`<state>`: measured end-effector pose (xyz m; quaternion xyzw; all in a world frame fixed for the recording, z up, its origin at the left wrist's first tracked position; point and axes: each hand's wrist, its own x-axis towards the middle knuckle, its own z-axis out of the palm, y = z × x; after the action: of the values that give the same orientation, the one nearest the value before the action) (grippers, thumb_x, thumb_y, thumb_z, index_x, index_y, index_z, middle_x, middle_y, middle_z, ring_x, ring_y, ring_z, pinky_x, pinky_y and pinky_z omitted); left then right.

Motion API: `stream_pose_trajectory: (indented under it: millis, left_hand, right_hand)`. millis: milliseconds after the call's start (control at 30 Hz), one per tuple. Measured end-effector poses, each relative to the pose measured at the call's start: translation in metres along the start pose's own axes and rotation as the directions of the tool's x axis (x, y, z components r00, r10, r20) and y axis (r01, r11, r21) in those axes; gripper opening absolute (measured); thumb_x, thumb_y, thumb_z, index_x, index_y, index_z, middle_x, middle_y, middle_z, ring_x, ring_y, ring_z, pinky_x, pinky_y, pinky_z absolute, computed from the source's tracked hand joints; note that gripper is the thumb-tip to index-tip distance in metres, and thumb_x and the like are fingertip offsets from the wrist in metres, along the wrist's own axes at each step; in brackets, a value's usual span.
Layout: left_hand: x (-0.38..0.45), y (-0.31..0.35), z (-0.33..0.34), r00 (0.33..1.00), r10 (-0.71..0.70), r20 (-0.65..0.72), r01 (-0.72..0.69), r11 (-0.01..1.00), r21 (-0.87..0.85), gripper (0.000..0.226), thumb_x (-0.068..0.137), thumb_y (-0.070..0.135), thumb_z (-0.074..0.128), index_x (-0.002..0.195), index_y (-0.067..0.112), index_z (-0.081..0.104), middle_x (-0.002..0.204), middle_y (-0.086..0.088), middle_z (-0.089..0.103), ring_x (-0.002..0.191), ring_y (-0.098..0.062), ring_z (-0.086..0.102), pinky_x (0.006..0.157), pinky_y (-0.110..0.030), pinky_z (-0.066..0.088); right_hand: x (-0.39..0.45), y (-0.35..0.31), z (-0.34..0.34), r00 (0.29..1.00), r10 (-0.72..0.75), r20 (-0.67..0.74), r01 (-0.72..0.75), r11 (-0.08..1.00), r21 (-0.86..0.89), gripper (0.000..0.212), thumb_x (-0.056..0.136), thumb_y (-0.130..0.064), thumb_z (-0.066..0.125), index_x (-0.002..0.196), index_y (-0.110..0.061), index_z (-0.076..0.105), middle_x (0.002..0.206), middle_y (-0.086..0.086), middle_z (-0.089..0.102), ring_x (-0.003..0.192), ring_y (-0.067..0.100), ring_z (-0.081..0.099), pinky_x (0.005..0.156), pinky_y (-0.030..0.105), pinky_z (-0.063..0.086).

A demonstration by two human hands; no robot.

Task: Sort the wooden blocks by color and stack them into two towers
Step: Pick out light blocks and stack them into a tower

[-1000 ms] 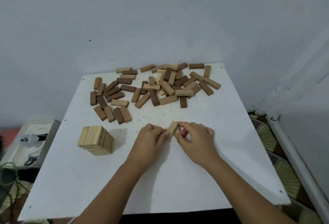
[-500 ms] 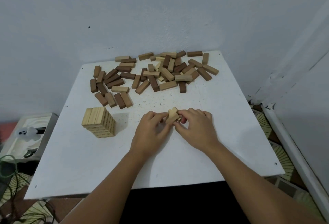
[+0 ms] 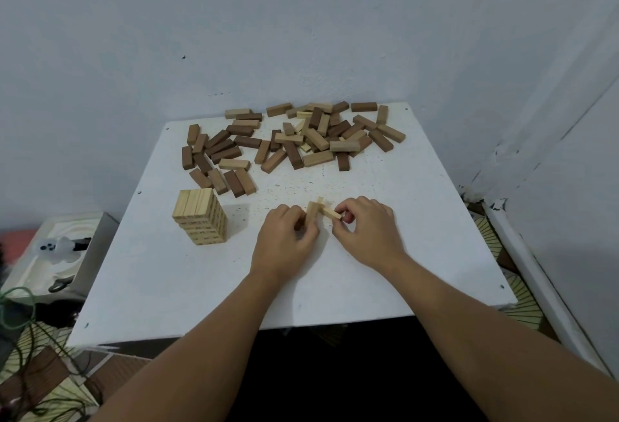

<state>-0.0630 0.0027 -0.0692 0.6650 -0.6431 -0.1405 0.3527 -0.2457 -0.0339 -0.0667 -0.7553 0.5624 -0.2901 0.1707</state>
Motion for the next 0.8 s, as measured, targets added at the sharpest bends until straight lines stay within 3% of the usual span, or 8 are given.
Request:
stream_pose_trajectory:
  millis: [167,267,367,567,633,700,800]
  left_hand:
    - [0.001,0.001,-0.003,1.000,-0.003,-0.019,0.003,1.000,0.023,0.046,0.106,0.042,0.052,0.068,0.016,0.046,0.068,0.003,0.048,0.073,-0.016,0.044,0.067,-0.038,0.040]
    - [0.003,-0.002,-0.001,0.997,-0.049,-0.057,0.052,0.997,0.056,0.044,0.106,0.046,0.050,0.071,0.020,0.049,0.073,0.005,0.050,0.078,-0.016,0.046,0.070,-0.038,0.042]
    - [0.004,-0.008,0.004,0.996,-0.069,-0.054,0.072,0.995,0.071,0.026,0.100,0.042,0.055,0.080,0.025,0.051,0.079,0.009,0.051,0.084,-0.016,0.046,0.072,-0.036,0.043]
    - [0.010,-0.011,0.007,0.998,-0.054,-0.014,0.054,0.999,0.004,0.041,0.106,0.056,0.044,0.071,0.033,0.048,0.063,0.012,0.049,0.066,-0.017,0.050,0.059,-0.032,0.032]
    - [0.009,-0.016,0.009,1.000,-0.028,0.000,0.028,1.000,-0.011,0.032,0.107,0.052,0.040,0.093,0.036,0.064,0.069,0.013,0.053,0.073,-0.020,0.055,0.063,-0.034,0.037]
    - [0.009,-0.019,0.008,0.999,-0.043,-0.005,0.043,0.999,-0.012,0.045,0.107,0.051,0.036,0.130,0.026,0.065,0.075,0.011,0.059,0.082,-0.023,0.060,0.071,-0.038,0.046]
    - [0.008,-0.014,0.006,1.000,-0.027,0.013,0.027,1.000,-0.012,0.043,0.107,0.045,0.037,0.121,0.018,0.068,0.060,0.011,0.049,0.076,-0.029,0.060,0.070,-0.041,0.046]
  right_hand:
    - [0.000,-0.002,0.000,1.000,-0.003,-0.018,0.003,1.000,-0.015,0.009,0.090,-0.036,0.067,0.090,-0.030,0.060,0.079,-0.015,0.051,0.081,0.009,0.051,0.091,0.034,0.040]
    - [0.000,0.000,0.001,1.000,0.000,-0.013,0.000,1.000,0.006,0.018,0.093,-0.034,0.065,0.109,-0.028,0.061,0.084,-0.015,0.057,0.084,0.011,0.054,0.096,0.035,0.041]
    - [0.001,0.002,0.001,1.000,-0.009,-0.005,0.010,0.998,0.068,0.034,0.095,-0.034,0.065,0.127,-0.025,0.058,0.083,-0.015,0.060,0.082,0.012,0.057,0.098,0.036,0.043]
    - [0.003,0.003,0.003,0.999,-0.047,0.010,0.046,0.997,0.062,0.033,0.097,-0.040,0.063,0.129,-0.031,0.064,0.083,-0.015,0.061,0.086,0.008,0.057,0.106,0.036,0.038]
    - [0.003,0.004,0.003,0.999,-0.047,0.028,0.045,0.997,0.062,0.037,0.095,-0.046,0.065,0.129,-0.034,0.065,0.083,-0.016,0.058,0.086,0.007,0.056,0.105,0.032,0.036]
    - [0.002,0.005,0.003,0.998,-0.050,0.046,0.048,0.998,0.039,0.042,0.092,-0.049,0.066,0.132,-0.036,0.064,0.085,-0.016,0.055,0.087,0.006,0.054,0.105,0.030,0.033]
    - [0.002,0.005,0.002,0.997,-0.045,0.069,0.045,0.999,0.008,0.044,0.089,-0.041,0.063,0.133,-0.037,0.063,0.088,-0.016,0.054,0.090,0.006,0.051,0.106,0.028,0.031]
